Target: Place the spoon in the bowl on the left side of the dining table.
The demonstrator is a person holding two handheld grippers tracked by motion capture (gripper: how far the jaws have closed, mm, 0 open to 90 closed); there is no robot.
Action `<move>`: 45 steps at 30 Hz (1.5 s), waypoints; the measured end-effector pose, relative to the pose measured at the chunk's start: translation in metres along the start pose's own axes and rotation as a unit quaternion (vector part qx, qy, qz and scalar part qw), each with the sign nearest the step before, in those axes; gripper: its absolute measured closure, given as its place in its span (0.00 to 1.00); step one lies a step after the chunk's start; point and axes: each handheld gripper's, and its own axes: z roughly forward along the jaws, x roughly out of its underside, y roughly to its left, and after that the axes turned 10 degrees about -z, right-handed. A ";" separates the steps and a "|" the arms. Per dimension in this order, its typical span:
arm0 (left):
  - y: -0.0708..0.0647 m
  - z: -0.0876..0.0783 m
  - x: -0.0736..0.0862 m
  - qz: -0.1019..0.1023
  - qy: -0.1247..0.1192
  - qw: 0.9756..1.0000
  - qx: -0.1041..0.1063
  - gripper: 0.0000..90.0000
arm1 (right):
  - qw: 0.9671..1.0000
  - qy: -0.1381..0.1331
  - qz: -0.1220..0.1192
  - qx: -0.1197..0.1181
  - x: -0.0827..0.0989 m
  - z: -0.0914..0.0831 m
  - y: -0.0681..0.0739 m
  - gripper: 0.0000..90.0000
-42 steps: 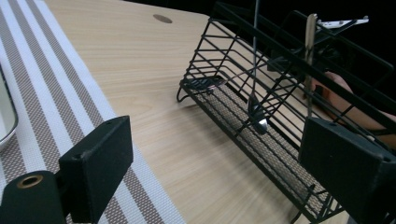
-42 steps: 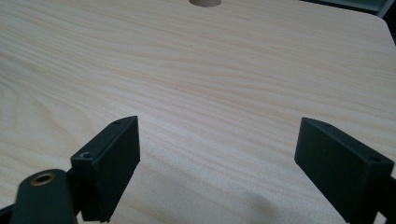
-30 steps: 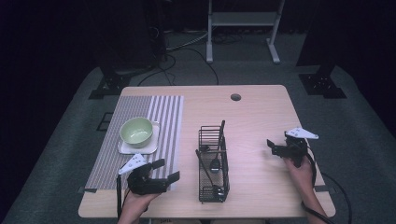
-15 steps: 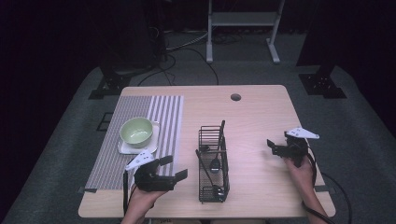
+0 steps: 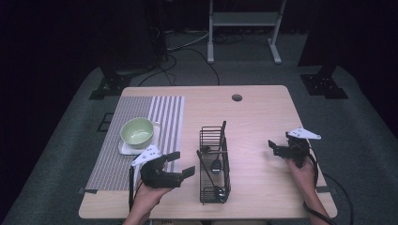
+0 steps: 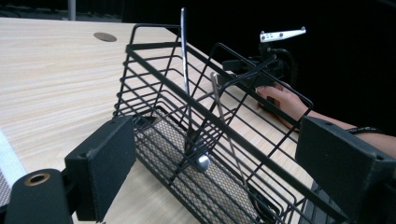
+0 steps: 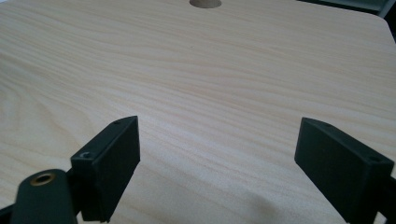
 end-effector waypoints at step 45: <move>-0.005 0.025 -0.011 0.020 -0.017 0.999 0.043 0.94 | 1.000 0.001 0.003 -0.008 0.000 0.000 -0.001 0.15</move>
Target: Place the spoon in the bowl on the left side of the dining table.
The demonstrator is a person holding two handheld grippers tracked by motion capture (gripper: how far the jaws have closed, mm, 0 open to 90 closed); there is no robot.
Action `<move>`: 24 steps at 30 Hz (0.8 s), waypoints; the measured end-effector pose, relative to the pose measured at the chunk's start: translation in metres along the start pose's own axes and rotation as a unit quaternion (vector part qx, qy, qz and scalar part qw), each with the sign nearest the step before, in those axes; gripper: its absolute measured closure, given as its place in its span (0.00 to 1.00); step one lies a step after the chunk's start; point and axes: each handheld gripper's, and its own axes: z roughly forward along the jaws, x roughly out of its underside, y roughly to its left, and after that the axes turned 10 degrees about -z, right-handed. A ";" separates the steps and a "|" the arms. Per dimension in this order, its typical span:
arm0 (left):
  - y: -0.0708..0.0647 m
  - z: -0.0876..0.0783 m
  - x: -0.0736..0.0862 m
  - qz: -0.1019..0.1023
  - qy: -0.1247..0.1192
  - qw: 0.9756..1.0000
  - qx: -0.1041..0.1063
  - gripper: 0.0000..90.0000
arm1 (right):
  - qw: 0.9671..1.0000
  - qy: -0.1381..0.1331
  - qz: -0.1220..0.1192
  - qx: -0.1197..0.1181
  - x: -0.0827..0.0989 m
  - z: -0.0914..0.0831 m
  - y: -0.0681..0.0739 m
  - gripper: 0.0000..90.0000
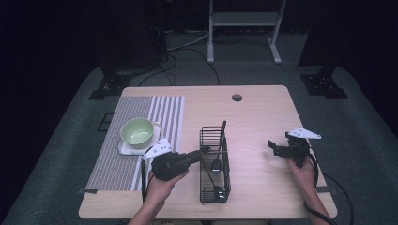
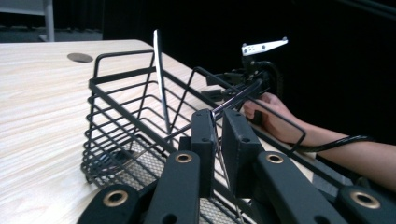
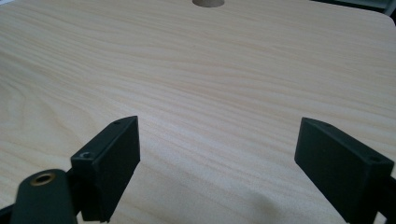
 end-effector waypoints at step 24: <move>0.000 -0.010 -0.002 -0.067 -0.049 0.995 0.049 0.99 | 1.000 0.001 0.000 0.001 0.000 0.000 0.000 0.15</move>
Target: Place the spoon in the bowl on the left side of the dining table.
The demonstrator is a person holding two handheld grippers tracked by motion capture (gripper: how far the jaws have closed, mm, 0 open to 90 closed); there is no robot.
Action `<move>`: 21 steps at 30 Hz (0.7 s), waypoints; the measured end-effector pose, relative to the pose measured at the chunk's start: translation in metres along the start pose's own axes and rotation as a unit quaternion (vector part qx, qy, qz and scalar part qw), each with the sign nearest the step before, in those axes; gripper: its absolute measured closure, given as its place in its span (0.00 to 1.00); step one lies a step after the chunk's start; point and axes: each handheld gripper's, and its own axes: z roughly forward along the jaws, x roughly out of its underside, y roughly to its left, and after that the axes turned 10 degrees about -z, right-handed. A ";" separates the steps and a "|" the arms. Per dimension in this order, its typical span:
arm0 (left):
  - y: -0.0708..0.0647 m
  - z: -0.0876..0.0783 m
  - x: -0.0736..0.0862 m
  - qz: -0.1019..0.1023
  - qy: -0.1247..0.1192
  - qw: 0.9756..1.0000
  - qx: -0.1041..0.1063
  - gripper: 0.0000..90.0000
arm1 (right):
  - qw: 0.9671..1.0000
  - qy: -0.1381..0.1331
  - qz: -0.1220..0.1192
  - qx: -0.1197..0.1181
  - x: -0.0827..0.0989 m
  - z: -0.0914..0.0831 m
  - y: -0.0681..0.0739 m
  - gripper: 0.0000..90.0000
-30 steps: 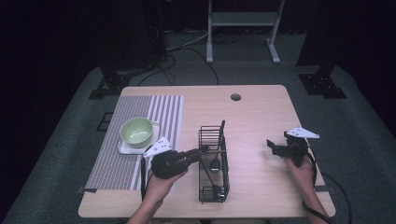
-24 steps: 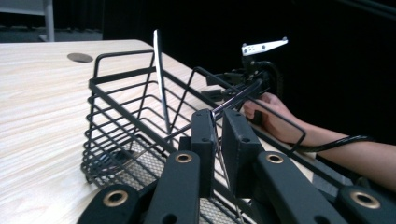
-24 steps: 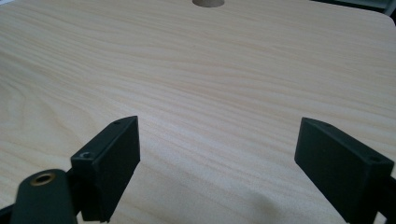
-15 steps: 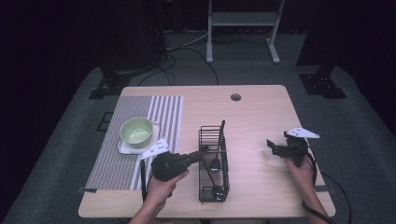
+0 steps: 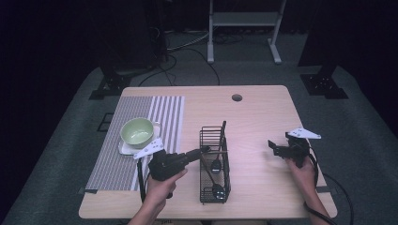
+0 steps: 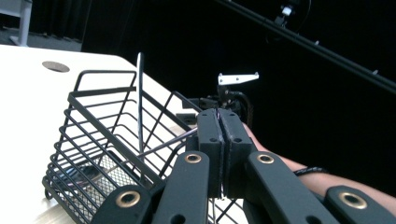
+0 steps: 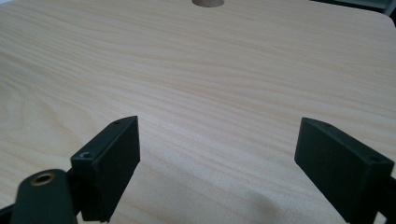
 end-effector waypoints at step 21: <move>-0.001 -0.018 -0.015 -0.030 -0.040 0.999 0.014 0.99 | 1.000 0.000 0.000 0.001 0.000 0.000 0.000 0.15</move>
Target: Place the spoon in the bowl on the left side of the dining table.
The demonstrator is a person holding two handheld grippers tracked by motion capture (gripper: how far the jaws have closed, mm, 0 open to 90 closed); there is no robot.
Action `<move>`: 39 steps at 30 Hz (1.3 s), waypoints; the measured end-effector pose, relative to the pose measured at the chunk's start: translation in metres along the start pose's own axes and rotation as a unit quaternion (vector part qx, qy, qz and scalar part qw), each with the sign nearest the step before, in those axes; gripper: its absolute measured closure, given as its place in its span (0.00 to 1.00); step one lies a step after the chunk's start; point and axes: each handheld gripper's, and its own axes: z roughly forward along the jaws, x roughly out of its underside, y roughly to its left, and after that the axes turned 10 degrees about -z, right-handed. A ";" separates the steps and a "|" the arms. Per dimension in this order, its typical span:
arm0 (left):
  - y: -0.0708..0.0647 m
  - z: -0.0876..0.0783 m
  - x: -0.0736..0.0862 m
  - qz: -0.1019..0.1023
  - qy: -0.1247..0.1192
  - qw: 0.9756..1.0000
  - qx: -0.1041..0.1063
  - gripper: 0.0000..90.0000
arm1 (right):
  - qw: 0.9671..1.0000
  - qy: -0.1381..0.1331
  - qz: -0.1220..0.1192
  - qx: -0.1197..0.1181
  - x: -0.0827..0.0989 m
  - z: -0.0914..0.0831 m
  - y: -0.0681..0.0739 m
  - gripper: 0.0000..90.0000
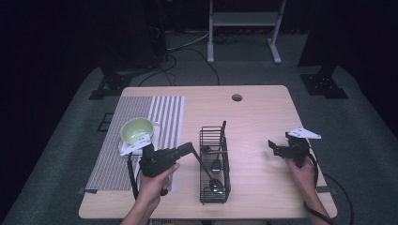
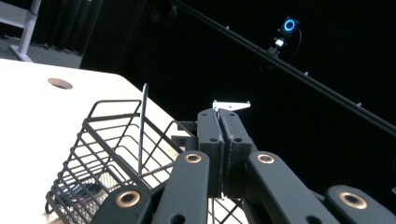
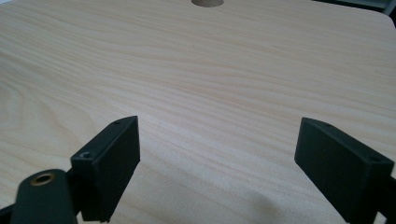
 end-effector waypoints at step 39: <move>0.000 -0.037 -0.028 -0.044 -0.073 0.996 0.012 0.99 | 1.000 0.003 -0.003 0.003 0.000 0.000 0.001 0.15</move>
